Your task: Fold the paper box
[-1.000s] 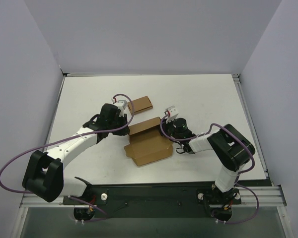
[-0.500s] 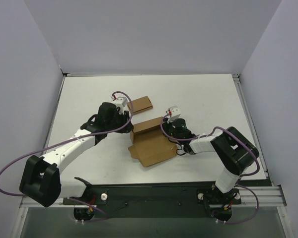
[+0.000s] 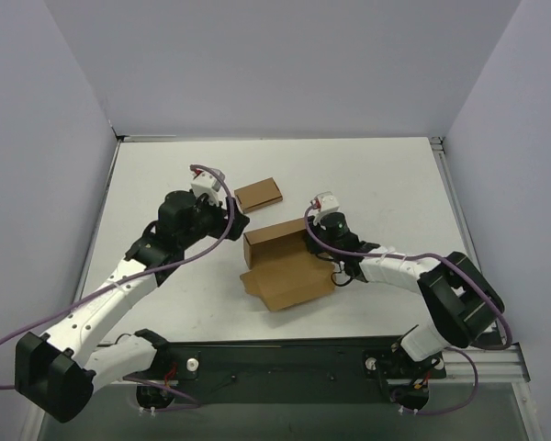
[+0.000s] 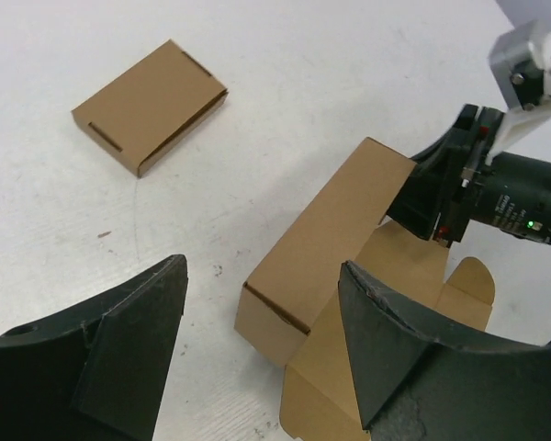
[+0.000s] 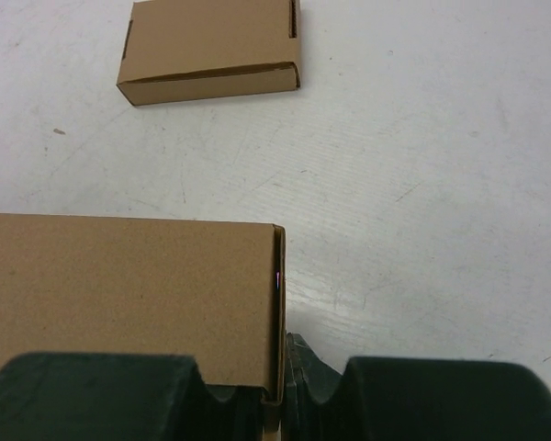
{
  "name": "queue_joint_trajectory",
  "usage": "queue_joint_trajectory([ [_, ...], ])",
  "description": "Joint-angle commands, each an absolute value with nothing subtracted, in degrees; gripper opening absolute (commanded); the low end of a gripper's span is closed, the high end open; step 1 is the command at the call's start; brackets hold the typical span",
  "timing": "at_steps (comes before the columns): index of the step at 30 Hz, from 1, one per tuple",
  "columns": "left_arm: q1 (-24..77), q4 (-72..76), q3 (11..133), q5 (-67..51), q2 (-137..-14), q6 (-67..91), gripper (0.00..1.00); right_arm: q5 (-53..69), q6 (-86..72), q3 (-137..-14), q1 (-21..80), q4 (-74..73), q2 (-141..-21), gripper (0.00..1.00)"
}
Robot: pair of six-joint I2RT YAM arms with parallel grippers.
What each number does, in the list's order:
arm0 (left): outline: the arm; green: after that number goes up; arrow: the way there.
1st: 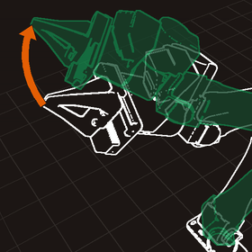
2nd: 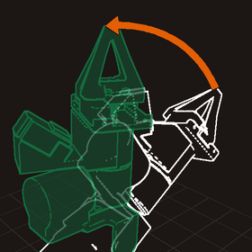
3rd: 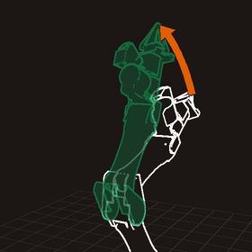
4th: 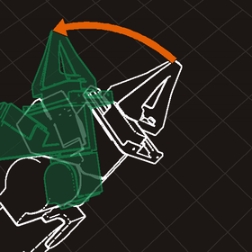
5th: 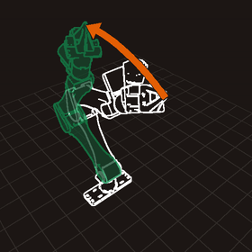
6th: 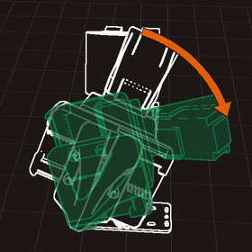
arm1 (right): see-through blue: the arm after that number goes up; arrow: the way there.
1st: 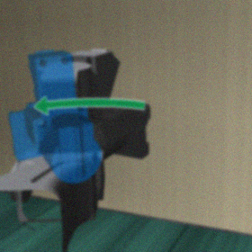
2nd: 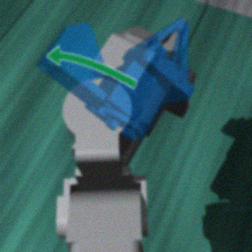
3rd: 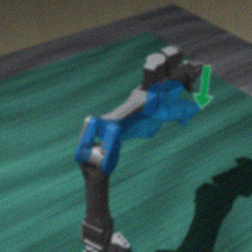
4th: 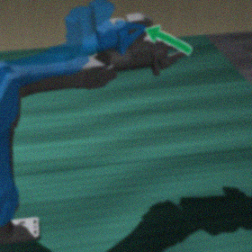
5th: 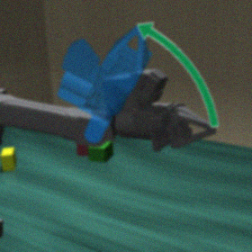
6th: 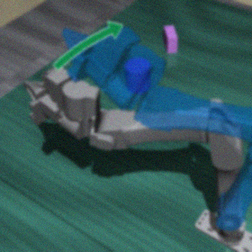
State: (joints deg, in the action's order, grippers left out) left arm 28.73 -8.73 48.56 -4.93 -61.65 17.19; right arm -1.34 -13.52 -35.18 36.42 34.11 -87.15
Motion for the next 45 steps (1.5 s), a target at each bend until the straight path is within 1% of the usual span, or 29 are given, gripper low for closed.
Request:
queue_joint_trajectory([
  [1,31.63,-8.16,49.21,-8.78,-61.7,12.05,0.77,3.41,-13.8,-40.33,36.65,25.06,-82.54,0.0],
  [4,32.52,-11.77,52.2,-13.87,-63.01,7.4,0.77,5.62,-12.13,-42.27,36.48,19.09,-81.13,0.0],
  [8,37.6,-16.34,56.24,-8.8,-65.12,-1.46,0.77,8.43,-10.9,-46.57,36.39,11.09,-79.81,0.0],
  [12,40.34,-19.5,59.41,-6.68,-66.88,-6.32,0.77,10.19,-10.55,-49.82,36.3,2.21,-79.19,0.0],
  [17,43.76,-22.06,60.12,-5.63,-68.81,-11.59,0.77,12.74,-10.02,-53.34,34.9,-6.57,-79.89,0.0],
  [19,45.43,-21.89,59.51,-4.4,-69.08,-11.34,0.77,13.71,-9.93,-54.84,34.37,-8.87,-80.68,0.0],
  [21,46.4,-21.36,59.24,-0.45,-69.08,-9.85,0.77,13.28,-9.58,-55.28,33.66,-11.33,-81.65,0.0],
  [23,46.41,-21.27,59.24,5.42,-68.39,-3.98,0.77,11.79,-9.75,-54.5,33.49,-11.78,-81.83,0.0],
  [24,46.41,-21.01,58.8,10.32,-67.77,-1.34,0.77,11.08,-10.28,-53.97,33.57,-11.52,-81.3,0.0],
  [25,46.41,-20.66,58.19,12.46,-65.76,3.99,0.77,8.64,-10.63,-52.66,33.66,-11.17,-81.04,0.0],
  [27,46.49,-17.68,54.33,17.37,-62.86,8.77,0.78,6.34,-11.77,-51.25,33.75,-9.5,-79.73,0.0],
  [29,46.67,-13.56,49.34,17.75,-58.11,13.17,0.78,3.09,-12.48,-49.84,33.84,-8.27,-79.02,0.0],
  [32,46.93,-10.99,45.89,16.88,-54.32,18.79,0.78,0.19,-13.8,-49.04,34.19,-7.21,-77.87,0.0],
  [37,47.02,-9.59,40.44,15.21,-53.53,26.35,0.78,0.18,-15.29,-49.3,34.72,-6.07,-78.13,0.0],
  [41,47.02,-2.31,35.52,9.94,-53.7,30.58,0.78,-1.76,-16.17,-49.83,35.5,-5.98,-79.1,0.0],
  [45,47.2,2.37,33.31,9.58,-54.58,31.73,0.78,-3.51,-17.14,-49.83,36.3,-5.8,-79.1,0.0],
])
